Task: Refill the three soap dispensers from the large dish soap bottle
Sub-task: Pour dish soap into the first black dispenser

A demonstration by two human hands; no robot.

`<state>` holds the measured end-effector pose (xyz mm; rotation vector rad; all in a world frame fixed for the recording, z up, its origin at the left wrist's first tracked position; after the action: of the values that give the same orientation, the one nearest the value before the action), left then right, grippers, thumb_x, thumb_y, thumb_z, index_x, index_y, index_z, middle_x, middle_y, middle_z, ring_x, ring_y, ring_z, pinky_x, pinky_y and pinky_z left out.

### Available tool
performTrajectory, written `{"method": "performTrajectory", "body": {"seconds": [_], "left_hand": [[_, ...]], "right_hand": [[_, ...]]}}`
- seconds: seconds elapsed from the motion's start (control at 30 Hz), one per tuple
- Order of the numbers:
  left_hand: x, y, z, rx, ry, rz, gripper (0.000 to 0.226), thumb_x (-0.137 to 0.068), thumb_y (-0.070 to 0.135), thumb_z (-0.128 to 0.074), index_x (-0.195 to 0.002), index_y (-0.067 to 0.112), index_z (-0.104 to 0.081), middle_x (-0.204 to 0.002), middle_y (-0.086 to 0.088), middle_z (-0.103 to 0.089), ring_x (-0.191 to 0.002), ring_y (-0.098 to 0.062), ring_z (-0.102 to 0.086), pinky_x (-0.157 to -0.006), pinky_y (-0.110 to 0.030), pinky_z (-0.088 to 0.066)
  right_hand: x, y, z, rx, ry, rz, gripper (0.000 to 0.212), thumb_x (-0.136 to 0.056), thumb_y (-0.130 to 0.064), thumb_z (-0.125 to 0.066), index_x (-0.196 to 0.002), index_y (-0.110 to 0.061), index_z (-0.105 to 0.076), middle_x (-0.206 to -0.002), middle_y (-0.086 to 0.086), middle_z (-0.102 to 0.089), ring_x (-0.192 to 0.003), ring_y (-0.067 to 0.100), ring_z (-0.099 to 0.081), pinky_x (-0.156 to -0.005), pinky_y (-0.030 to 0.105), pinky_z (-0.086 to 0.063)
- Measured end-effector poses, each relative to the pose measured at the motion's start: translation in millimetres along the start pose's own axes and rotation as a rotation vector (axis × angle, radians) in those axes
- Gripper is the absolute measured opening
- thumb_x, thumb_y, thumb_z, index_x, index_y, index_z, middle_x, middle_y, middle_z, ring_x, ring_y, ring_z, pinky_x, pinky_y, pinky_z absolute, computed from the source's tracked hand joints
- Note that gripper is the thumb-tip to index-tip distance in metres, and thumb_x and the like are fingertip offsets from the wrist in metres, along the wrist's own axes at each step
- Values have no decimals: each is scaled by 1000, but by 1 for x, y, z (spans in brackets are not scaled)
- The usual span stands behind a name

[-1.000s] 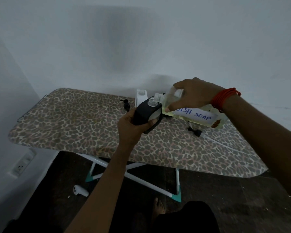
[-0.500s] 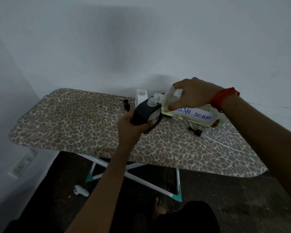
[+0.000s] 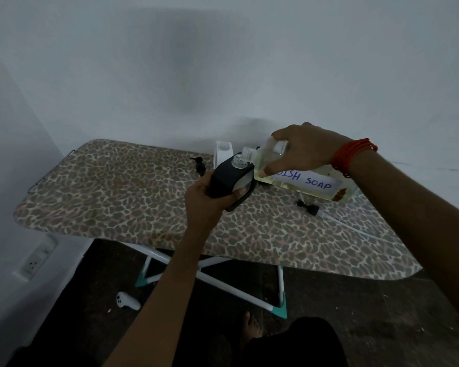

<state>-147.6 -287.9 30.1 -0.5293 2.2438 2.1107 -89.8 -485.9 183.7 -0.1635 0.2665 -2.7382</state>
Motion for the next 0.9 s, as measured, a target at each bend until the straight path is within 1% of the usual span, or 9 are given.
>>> {"method": "performTrajectory", "body": {"seconds": [0.1, 0.2, 0.3, 0.37, 0.6, 0.7, 0.77, 0.83, 0.9], "left_hand": [[0, 0, 0, 5, 5, -5, 54, -74, 1, -87, -124, 4, -68, -115, -10, -75, -106, -20, -73, -89, -43, -61], [0, 0, 0, 1, 2, -9, 53, -74, 1, -87, -124, 6, -69, -114, -8, -75, -105, -19, -73, -88, -42, -61], [-1, -1, 1, -12, 6, -14, 55, -73, 1, -87, -124, 3, -68, -114, -10, -74, -105, -21, -73, -88, -42, -61], [-1, -1, 1, -14, 8, -20, 55, -73, 0, -87, -125, 1, -68, -114, -12, -74, -105, -22, -73, -88, -43, -61], [-1, -1, 0, 7, -3, -10, 54, -74, 1, -87, -124, 5, -68, -114, -9, -75, -105, -20, -73, -87, -41, -61], [-2, -1, 0, 12, -1, -10, 55, -73, 2, -87, -125, 4, -68, -113, -8, -75, -104, -19, -73, -87, -40, -62], [-3, -1, 1, 12, -6, -14, 55, -73, 3, -88, -125, 6, -68, -112, -6, -75, -104, -17, -74, -86, -39, -62], [-5, 0, 3, 21, -13, -18, 55, -73, 0, -87, -125, 7, -68, -112, -3, -75, -104, -17, -73, -87, -38, -62], [-6, 2, 5, 33, -16, -34, 55, -73, -3, -85, -124, 9, -68, -111, 0, -75, -105, -17, -73, -87, -38, -62]], "right_hand": [[0, 0, 0, 20, 0, 2, 83, -55, -86, -71, -119, -34, -63, -74, -25, -46, -88, 15, -56, -87, 36, -50], [0, 0, 0, 25, 3, -6, 85, -57, -84, -72, -125, -33, -62, -77, -24, -45, -92, 14, -53, -91, 37, -49], [2, 0, 1, 17, 6, -6, 87, -56, -84, -71, -126, -32, -62, -75, -25, -46, -83, 11, -55, -83, 34, -48], [3, -1, 1, 14, 10, -4, 83, -58, -83, -72, -123, -32, -63, -72, -25, -49, -76, 7, -55, -77, 33, -46], [4, -2, 2, 22, 11, -5, 77, -60, -81, -73, -119, -32, -63, -76, -25, -50, -82, 12, -56, -77, 32, -44], [5, -1, 2, 5, 13, -8, 76, -60, -80, -74, -119, -32, -63, -73, -24, -48, -82, 12, -56, -80, 34, -48], [5, 2, 1, -22, 16, -14, 82, -60, -81, -73, -125, -32, -62, -75, -24, -46, -85, 12, -56, -87, 36, -50], [6, 5, -1, -55, 22, -16, 87, -61, -80, -74, -131, -30, -60, -79, -20, -47, -91, 13, -54, -91, 37, -50], [8, 5, -4, -83, 35, -10, 84, -64, -78, -74, -131, -29, -60, -88, -17, -54, -97, 14, -58, -92, 35, -49]]}}
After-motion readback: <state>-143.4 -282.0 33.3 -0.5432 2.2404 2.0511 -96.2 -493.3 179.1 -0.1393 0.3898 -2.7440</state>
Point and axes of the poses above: each hand's wrist, its own x-axis away from the middle knuckle, its own z-axis out of the back of the hand, y = z × x, the point moved 3 cm from there along -x, towards the middle knuckle
